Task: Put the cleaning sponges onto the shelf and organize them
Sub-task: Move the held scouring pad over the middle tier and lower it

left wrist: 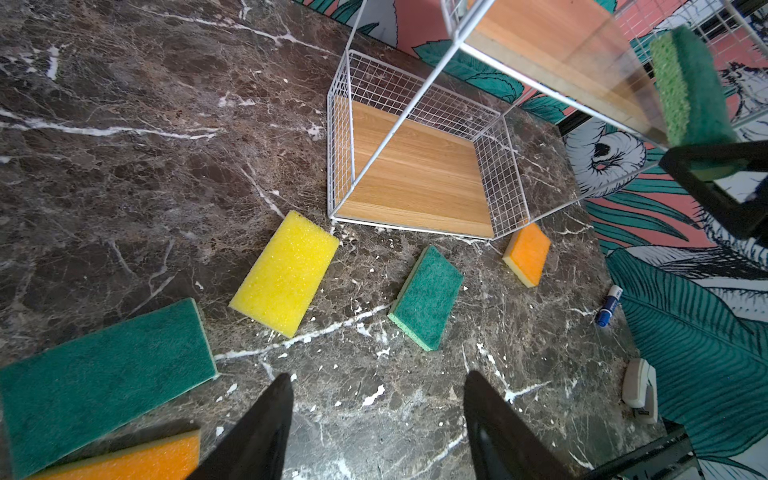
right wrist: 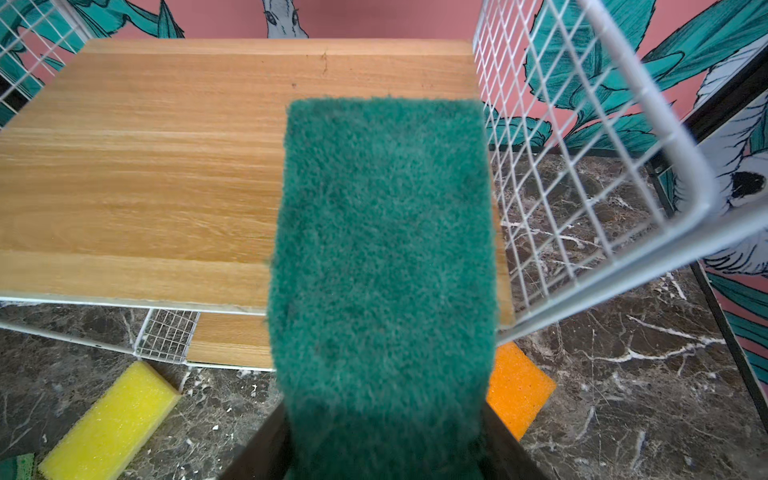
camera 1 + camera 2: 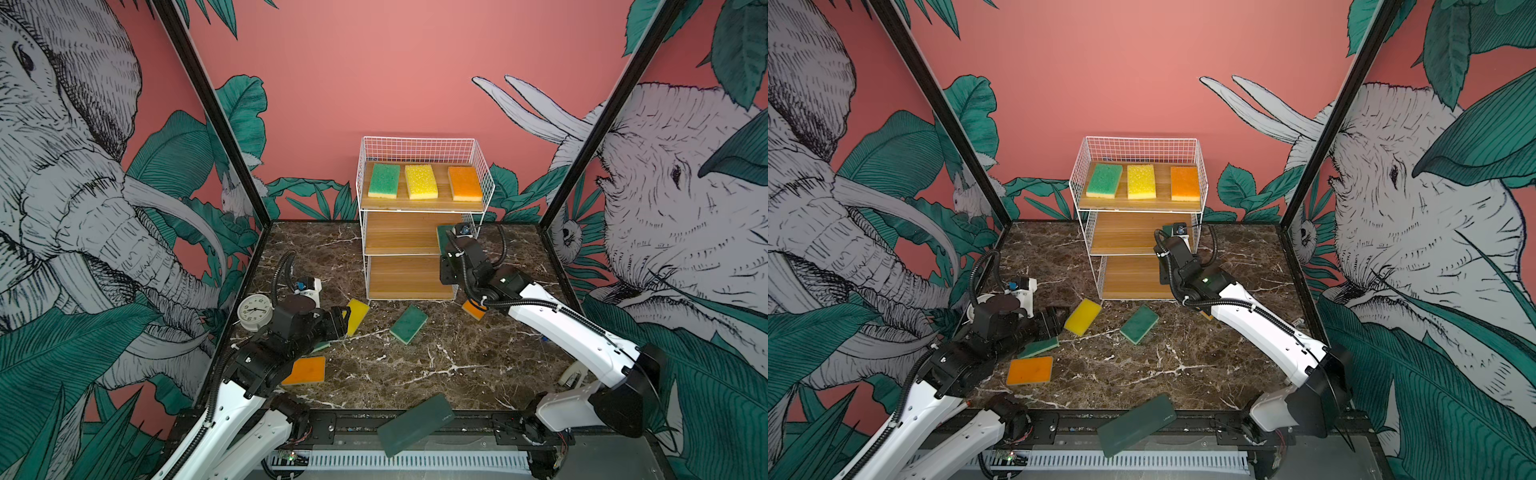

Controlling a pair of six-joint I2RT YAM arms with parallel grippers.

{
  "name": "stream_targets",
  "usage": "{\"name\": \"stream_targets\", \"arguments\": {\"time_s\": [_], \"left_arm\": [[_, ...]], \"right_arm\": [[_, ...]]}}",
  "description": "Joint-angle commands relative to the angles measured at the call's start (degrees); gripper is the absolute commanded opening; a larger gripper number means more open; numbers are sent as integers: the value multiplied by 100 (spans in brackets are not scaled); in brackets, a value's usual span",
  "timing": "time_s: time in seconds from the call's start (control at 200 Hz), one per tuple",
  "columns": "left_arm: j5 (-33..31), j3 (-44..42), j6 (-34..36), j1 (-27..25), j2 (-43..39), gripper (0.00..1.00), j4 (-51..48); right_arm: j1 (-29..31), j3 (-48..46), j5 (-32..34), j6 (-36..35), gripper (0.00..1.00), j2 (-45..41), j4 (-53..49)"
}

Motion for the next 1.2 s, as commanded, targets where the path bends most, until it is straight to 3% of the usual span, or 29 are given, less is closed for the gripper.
{"name": "stream_targets", "arguments": {"time_s": [0.0,0.395,0.885,1.195], "left_arm": [[-90,28,31,-26,-39,67,71],[-68,10,49,-23,-17,67,105],[-103,14,15,-26,-58,67,58],[-147,-43,-12,-22,-228,67,19]], "right_arm": [[-65,228,32,58,57,60,207],[-174,517,122,67,62,293,-42],[-251,714,195,158,62,535,-145],[-260,696,174,271,72,464,-257]]}}
